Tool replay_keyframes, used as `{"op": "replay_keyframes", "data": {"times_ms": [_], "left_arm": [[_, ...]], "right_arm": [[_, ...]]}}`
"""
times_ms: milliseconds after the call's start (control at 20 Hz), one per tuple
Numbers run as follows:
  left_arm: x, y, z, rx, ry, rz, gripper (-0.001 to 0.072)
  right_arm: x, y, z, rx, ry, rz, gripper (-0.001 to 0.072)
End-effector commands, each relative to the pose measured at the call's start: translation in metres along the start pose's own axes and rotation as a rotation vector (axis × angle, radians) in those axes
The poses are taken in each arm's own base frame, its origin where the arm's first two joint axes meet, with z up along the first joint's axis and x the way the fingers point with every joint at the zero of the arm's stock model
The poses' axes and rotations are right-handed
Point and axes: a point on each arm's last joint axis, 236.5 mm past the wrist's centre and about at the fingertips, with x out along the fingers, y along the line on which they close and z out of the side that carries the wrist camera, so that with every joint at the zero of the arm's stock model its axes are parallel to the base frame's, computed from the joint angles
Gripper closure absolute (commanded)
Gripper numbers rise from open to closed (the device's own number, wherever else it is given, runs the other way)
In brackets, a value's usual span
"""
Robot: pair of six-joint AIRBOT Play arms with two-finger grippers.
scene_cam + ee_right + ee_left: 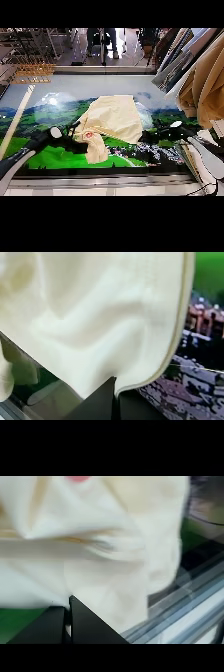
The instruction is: Fold the clothes and pants, and hang the long-sleeved shirts on hangers.
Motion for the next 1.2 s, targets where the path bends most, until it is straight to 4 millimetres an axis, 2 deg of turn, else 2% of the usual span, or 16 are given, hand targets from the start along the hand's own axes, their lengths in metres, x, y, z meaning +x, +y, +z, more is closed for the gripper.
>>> {"op": "replay_keyframes", "data": {"times_ms": [0,100,200,250,350,450,500,550,600,650,750,800,850,950,1000,1150], "left_arm": [[-0.114,-0.022,0.03,0.123,-0.114,-0.031,0.0707],[-0.228,-0.032,0.052,0.173,-0.321,0.009,0.0707],[-0.359,-0.063,0.062,0.248,-0.639,0.069,0.0707],[-0.425,-0.092,0.057,0.308,-0.822,0.09,0.0707],[-0.531,-0.16,0.028,0.456,-1.146,0.165,0.0707],[-0.609,-0.214,-0.005,0.565,-1.439,0.323,0.0707],[-0.64,-0.229,-0.018,0.576,-1.58,0.409,0.0706],[-0.661,-0.236,-0.026,0.568,-1.677,0.459,0.0706],[-0.678,-0.234,-0.03,0.551,-1.746,0.5,0.0706],[-0.695,-0.228,-0.03,0.532,-1.806,0.517,0.0706],[-0.708,-0.2,-0.009,0.496,-1.831,0.417,0.0706],[-0.699,-0.177,0.014,0.461,-1.78,0.29,0.0706],[-0.678,-0.153,0.042,0.443,-1.69,0.176,0.0706],[-0.605,-0.091,0.114,0.364,-1.462,0.049,0.0706],[-0.552,-0.061,0.153,0.316,-1.322,0.034,0.0706],[-0.399,0.008,0.243,0.261,-0.994,0.104,0.0706]], "right_arm": [[-0.057,0.074,0.006,-0.228,-0.008,0.047,0.0704],[-0.131,0.145,0.005,-0.439,-0.144,-0.005,0.0705],[-0.218,0.234,-0.014,-0.653,-0.391,-0.064,0.0704],[-0.26,0.279,-0.035,-0.762,-0.526,-0.091,0.0705],[-0.348,0.367,-0.098,-0.973,-0.867,-0.147,0.0704],[-0.423,0.429,-0.164,-1.107,-1.209,-0.195,0.0705],[-0.452,0.447,-0.189,-1.149,-1.34,-0.224,0.0705],[-0.474,0.457,-0.205,-1.166,-1.438,-0.256,0.0705],[-0.489,0.46,-0.207,-1.152,-1.489,-0.283,0.0705],[-0.494,0.455,-0.196,-1.122,-1.493,-0.311,0.0704],[-0.48,0.428,-0.145,-1.023,-1.377,-0.347,0.0704],[-0.462,0.411,-0.114,-0.969,-1.273,-0.342,0.0703],[-0.437,0.39,-0.077,-0.91,-1.145,-0.33,0.0703],[-0.379,0.34,-0.004,-0.776,-0.895,-0.279,0.0703],[-0.346,0.309,0.034,-0.699,-0.78,-0.246,0.0703],[-0.249,0.212,0.126,-0.496,-0.553,-0.221,0.0702]]}}
